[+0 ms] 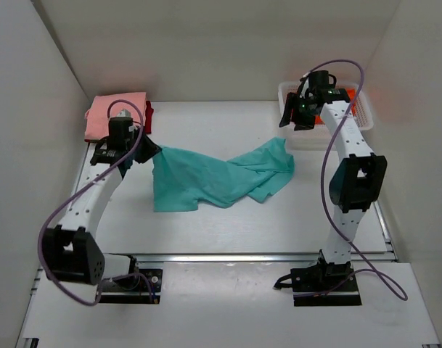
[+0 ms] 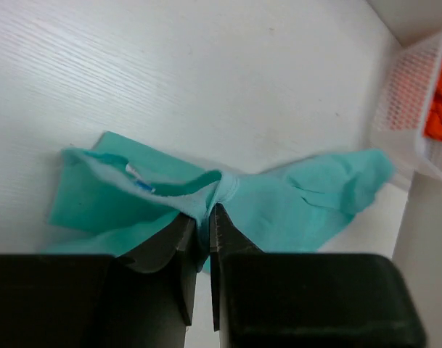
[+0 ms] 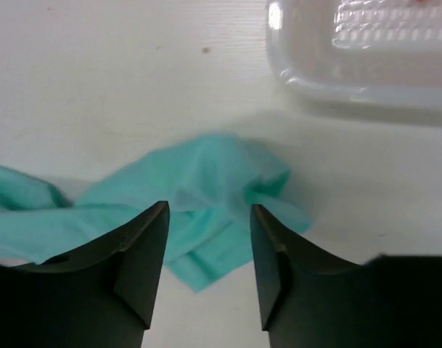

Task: Fold and stack the t-shirts
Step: Flatten out the tshirt

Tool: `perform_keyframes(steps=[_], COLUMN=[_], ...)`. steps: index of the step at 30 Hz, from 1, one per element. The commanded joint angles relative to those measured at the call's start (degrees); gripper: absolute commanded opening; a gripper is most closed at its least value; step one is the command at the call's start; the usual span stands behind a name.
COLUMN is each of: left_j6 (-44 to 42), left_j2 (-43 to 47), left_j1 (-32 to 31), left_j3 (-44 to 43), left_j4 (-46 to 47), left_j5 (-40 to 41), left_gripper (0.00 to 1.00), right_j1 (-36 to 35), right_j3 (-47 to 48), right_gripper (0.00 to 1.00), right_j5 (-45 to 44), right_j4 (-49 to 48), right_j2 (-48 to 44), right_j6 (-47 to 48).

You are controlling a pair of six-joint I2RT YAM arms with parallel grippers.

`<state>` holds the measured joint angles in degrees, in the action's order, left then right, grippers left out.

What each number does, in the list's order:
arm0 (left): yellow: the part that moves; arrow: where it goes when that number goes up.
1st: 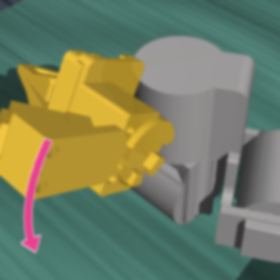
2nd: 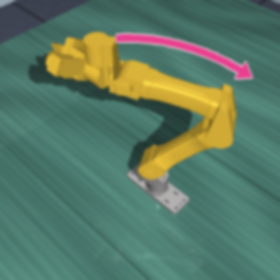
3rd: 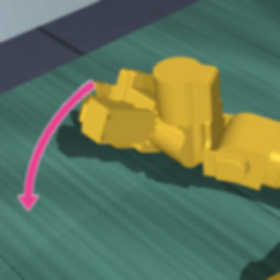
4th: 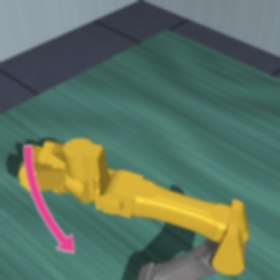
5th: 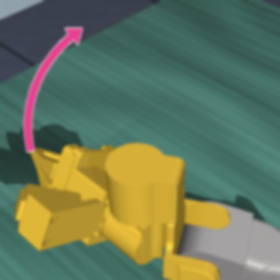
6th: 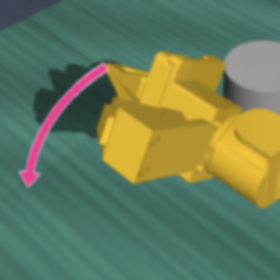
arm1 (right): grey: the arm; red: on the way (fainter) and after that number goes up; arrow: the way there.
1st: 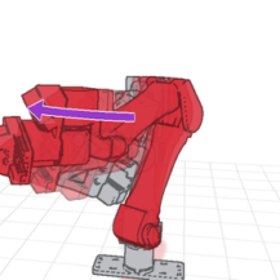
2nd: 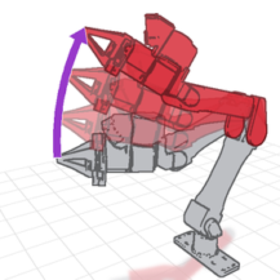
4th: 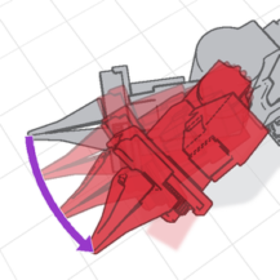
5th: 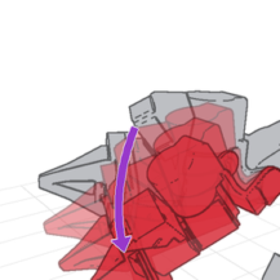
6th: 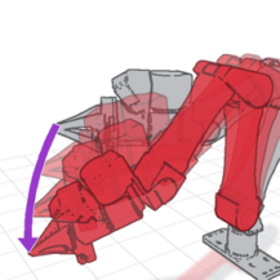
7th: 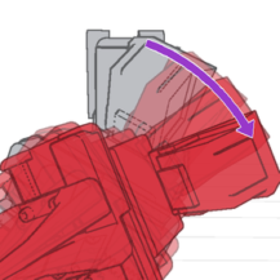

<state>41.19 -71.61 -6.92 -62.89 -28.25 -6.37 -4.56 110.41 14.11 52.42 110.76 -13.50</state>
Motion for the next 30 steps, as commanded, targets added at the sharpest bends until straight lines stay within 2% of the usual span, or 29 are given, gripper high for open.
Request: perform_keyframes(steps=[1,2,4,5,7,10,13,15,19,20,24,28,29,30], left_j6=[-1.90,-2.42,-3.13,-3.22,-3.83,-2.79,-2.43,-2.69,-1.56,-1.03,-1.20,-0.59,-0.76,-0.50], left_j2=[-5.70,-6.86,-7.67,-7.23,-3.82,1.28,4.72,5.78,6.40,5.27,1.93,-3.77,-5.01,-6.94], left_j1=[2.43,3.57,4.63,4.81,3.41,2.61,2.70,1.56,0.24,-0.11,-0.81,-0.82,-1.25,-1.69], left_j3=[-4.77,-5.83,-5.05,-3.74,-0.05,9.00,16.83,20.25,24.83,28.40,30.45,30.11,29.41,28.28], left_j4=[0.48,-0.31,-1.54,-1.20,-2.42,-2.25,-2.51,-3.21,-1.46,0.28,2.75,6.98,7.50,7.07], left_j5=[4.79,4.44,3.65,3.30,4.00,4.00,4.78,5.66,6.28,8.46,11.55,11.12,11.47,11.64], left_gripper=[0.24,0.28,0.46,0.51,0.65,0.71,0.70,0.70,0.70,0.69,0.69,0.70,0.69,0.56], right_j1=[0.25,-0.18,-0.89,-1.68,-3.08,-6.33,-11.43,-15.81,-21.37,-23.28,-24.27,-23.05,-22.43,-22.08], right_j3=[7.45,7.28,-0.15,-3.15,-16.56,-30.49,-44.19,-47.55,-52.74,-56.23,-59.60,-58.82,-58.38,-57.25], right_gripper=[0.58,0.65,0.69,0.68,0.65,0.57,0.51,0.51,0.56,0.58,0.61,0.64,0.64,0.64], right_j5=[-6.10,-7.85,-10.92,-13.21,-14.11,-15.78,-15.00,-14.72,-12.90,-12.79,-12.35,-13.67,-13.15,-12.79], right_j4=[0.39,0.92,0.32,-0.82,-3.71,-10.12,-15.32,-17.09,-22.70,-27.42,-32.03,-34.22,-34.40,-34.58], right_j2=[3.05,3.15,-0.01,-3.50,-9.23,-19.33,-25.93,-27.34,-25.25,-23.85,-22.08,-18.40,-16.56,-14.89], right_j6=[0.05,-0.12,-0.74,-1.18,-2.58,-4.87,-8.64,-11.54,-15.24,-17.85,-17.28,-17.70,-18.40,-18.49])
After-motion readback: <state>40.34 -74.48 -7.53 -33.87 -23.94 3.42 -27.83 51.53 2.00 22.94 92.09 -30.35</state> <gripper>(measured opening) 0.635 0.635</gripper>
